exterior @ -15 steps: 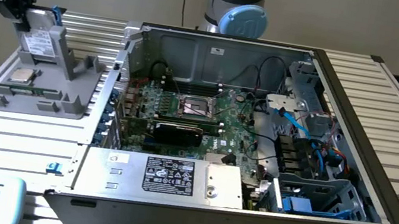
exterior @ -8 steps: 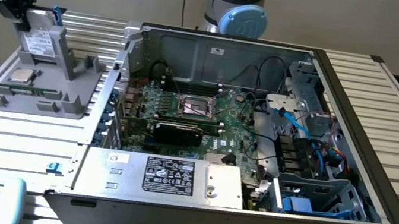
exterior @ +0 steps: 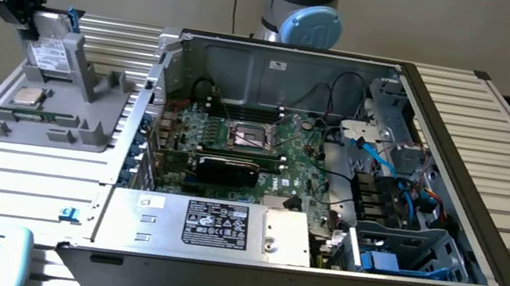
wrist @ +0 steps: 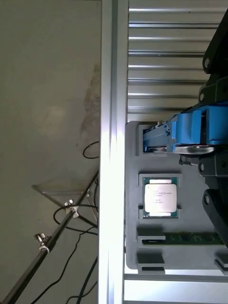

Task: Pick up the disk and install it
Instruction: 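Pick up the disk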

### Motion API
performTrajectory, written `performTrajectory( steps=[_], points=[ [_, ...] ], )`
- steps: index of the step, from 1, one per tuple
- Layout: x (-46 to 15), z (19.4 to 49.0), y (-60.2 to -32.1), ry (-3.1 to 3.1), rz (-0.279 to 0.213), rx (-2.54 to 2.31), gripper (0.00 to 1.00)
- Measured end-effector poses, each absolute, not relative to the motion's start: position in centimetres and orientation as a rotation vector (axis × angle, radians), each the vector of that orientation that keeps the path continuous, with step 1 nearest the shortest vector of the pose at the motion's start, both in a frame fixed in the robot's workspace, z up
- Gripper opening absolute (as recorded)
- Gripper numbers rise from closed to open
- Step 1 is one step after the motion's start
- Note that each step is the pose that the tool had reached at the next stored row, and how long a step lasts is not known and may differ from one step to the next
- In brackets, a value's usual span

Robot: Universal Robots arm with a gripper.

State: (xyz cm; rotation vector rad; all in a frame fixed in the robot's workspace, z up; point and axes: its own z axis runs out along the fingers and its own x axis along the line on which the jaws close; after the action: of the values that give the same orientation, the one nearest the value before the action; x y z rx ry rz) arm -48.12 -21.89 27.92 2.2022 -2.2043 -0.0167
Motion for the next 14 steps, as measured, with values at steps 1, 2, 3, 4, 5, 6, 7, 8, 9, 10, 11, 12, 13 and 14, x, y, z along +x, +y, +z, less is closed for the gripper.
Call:
performTrajectory(
  steps=[1,2,3,4,5,6,7,8,9,10,11,12,13,14],
  points=[
    [-48.12,27.91,-21.89,-2.204,-0.017,2.202,0.39],
    [-48.12,27.91,-21.90,-2.204,-0.017,2.202,0.39],
    [-48.12,27.89,-21.89,-2.204,-0.017,2.202,0.46],
    [-48.12,27.85,-21.90,-2.204,-0.017,2.202,0.46],
    [-48.12,27.80,-21.90,-2.205,-0.017,2.202,0.46],
    [-48.12,27.73,-21.90,-2.205,-0.017,2.202,0.46],
    [-48.12,27.67,-21.90,-2.206,-0.017,2.201,0.46],
    [-48.11,27.61,-21.90,-2.207,-0.018,2.199,0.46],
    [-48.11,27.58,-21.90,-2.209,-0.019,2.195,0.46],
    [-48.11,27.57,-21.90,-2.213,-0.021,2.190,0.46],
    [-48.12,27.57,-21.90,-2.218,-0.023,2.183,0.46],
    [-48.12,27.57,-21.90,-2.225,-0.024,2.176,0.46],
    [-48.12,27.55,-21.90,-2.231,-0.024,2.169,0.46],
    [-48.12,27.55,-21.90,-2.236,-0.025,2.163,0.46]
  ],
)
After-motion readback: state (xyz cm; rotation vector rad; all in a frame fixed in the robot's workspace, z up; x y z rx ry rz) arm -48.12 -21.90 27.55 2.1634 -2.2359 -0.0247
